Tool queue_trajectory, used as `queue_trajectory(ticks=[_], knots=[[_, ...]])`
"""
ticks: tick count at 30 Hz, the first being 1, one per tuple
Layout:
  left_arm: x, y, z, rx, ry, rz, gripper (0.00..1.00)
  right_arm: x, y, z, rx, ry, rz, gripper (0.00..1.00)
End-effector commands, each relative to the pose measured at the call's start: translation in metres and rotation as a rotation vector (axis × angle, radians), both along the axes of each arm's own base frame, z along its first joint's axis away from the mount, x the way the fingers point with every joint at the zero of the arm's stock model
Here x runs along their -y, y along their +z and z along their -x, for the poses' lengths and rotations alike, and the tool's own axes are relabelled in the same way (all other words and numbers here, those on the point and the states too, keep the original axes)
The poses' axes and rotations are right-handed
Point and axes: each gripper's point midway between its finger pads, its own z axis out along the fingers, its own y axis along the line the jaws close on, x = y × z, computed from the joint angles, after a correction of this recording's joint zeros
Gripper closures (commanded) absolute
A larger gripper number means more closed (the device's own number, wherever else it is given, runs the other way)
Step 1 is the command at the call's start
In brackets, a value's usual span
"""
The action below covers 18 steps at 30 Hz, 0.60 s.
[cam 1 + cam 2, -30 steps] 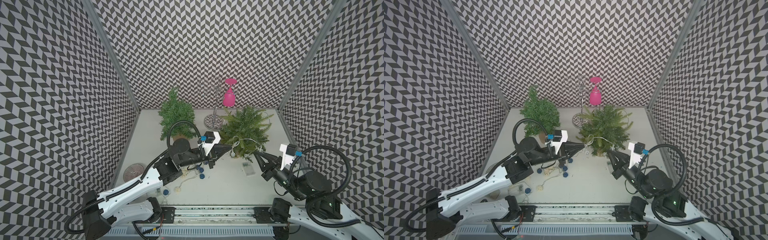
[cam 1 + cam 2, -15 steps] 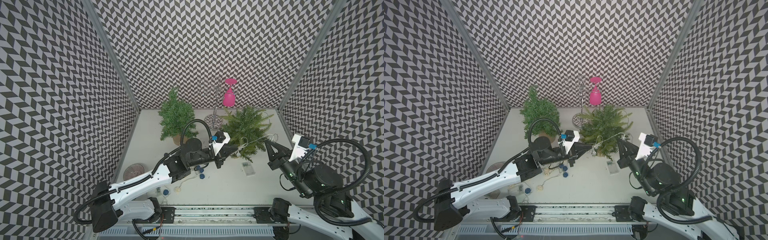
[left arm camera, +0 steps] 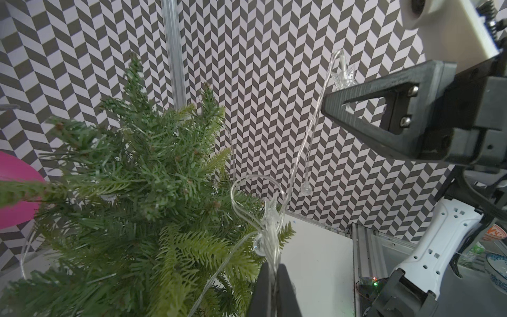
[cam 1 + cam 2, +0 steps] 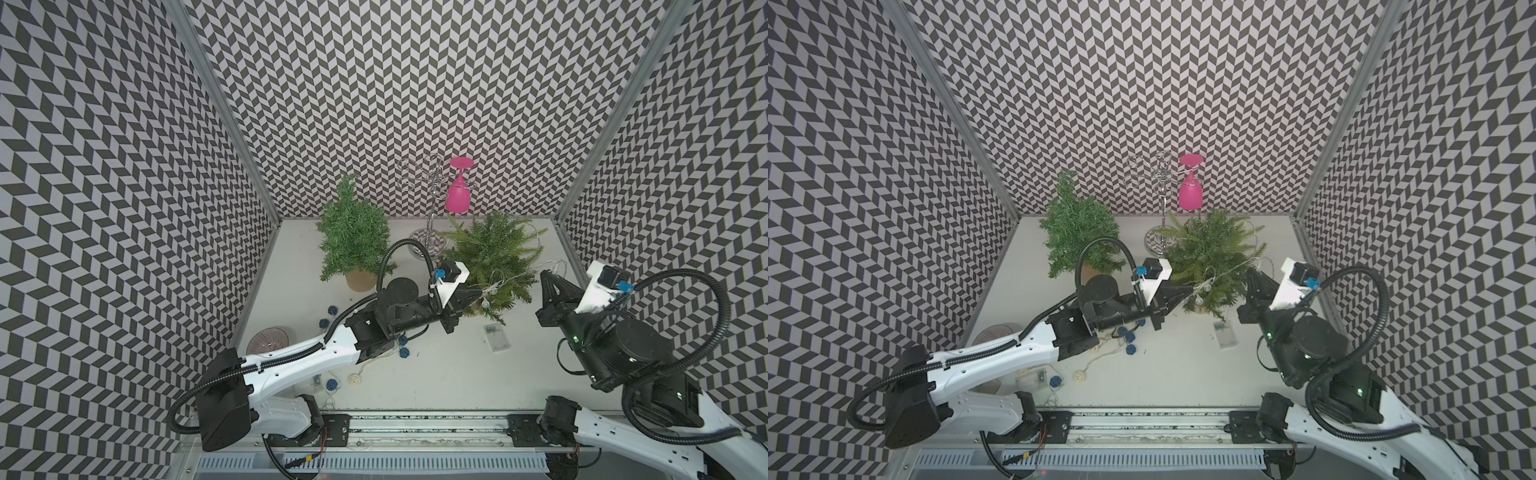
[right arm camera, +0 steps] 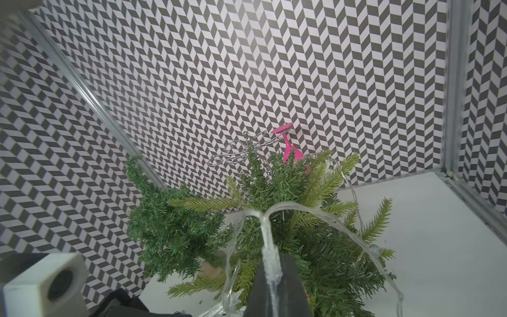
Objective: Wrap string light around the christmas tree
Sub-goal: Wrap the light string around the Christmas tree.
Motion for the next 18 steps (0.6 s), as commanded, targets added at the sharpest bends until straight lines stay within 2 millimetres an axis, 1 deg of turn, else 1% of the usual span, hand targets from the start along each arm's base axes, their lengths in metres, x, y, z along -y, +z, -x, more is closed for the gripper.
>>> queue_trajectory(ticks=[1,3,5,6,7,8,11,13,15,18], knots=[[0.003,0.022,-0.004,0.017,0.027,0.056,1.00,0.010,0.019,-0.002,0.037,-0.063,-0.018,1.00],[0.005,0.020,-0.007,0.010,0.035,0.052,1.00,0.009,0.026,-0.002,0.050,-0.062,-0.010,1.00],[0.007,0.017,-0.008,-0.001,0.038,0.048,0.99,0.004,0.029,-0.005,0.053,-0.066,0.014,1.00],[0.007,0.018,-0.010,-0.003,0.043,0.054,0.96,0.002,0.029,-0.008,0.051,-0.077,0.027,1.00],[0.009,0.018,-0.009,-0.001,0.037,0.060,0.95,0.001,0.031,-0.010,0.058,-0.088,0.038,1.00],[0.010,0.018,-0.008,-0.001,0.034,0.058,0.95,0.002,0.034,-0.010,0.068,-0.102,0.037,1.00],[0.010,0.018,-0.012,-0.001,0.057,0.048,0.87,0.005,0.051,-0.008,0.111,-0.098,0.011,1.00],[0.010,0.017,-0.011,0.004,0.058,0.049,0.87,0.005,0.059,-0.008,0.125,-0.097,0.015,1.00],[0.011,0.015,-0.012,0.003,0.055,0.045,0.86,0.000,0.058,-0.014,0.123,-0.122,0.061,1.00],[0.010,0.013,-0.015,0.000,0.071,0.050,0.83,-0.011,0.052,-0.025,0.112,-0.132,0.104,1.00]])
